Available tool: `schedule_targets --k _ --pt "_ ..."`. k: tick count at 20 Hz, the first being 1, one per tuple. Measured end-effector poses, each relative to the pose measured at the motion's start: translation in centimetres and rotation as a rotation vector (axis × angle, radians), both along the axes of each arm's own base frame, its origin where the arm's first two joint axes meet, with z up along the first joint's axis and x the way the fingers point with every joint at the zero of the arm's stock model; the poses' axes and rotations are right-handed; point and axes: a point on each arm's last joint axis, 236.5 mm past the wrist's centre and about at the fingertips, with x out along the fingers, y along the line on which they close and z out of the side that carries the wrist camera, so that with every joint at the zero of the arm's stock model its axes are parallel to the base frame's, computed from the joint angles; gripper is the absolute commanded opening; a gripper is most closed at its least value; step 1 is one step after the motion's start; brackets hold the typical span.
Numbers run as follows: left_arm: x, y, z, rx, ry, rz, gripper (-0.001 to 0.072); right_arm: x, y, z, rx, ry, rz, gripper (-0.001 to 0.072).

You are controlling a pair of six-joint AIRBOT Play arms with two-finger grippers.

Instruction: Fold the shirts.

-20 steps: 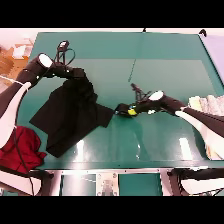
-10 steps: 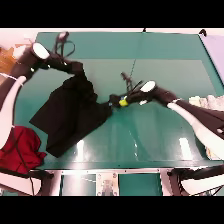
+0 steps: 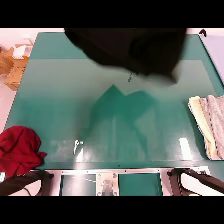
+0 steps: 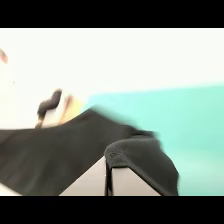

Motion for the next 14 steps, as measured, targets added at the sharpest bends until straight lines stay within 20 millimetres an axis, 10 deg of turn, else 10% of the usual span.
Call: schedule_targets --k 3,6,10,14 --pt "-8.0 0.7 7.6 -0.057 -0.189 -0.015 0.0025 -7.3 -2.7 10.1 -0.065 -0.242 -0.100 0.0014" --pt "-14.6 1.4 11.7 -0.087 -0.306 -0.029 0.0026 -13.8 -4.4 15.6 -0.137 -0.409 -0.236 0.0014" --pt "-18.3 1.5 12.2 -0.082 -0.317 -0.049 0.0026 -18.5 -5.0 18.4 -0.202 -0.514 -0.356 0.0015" --pt "-18.3 2.1 10.6 -0.060 -0.253 -0.019 0.0025 -18.5 -5.8 17.5 -0.218 -0.486 -0.392 0.0015"
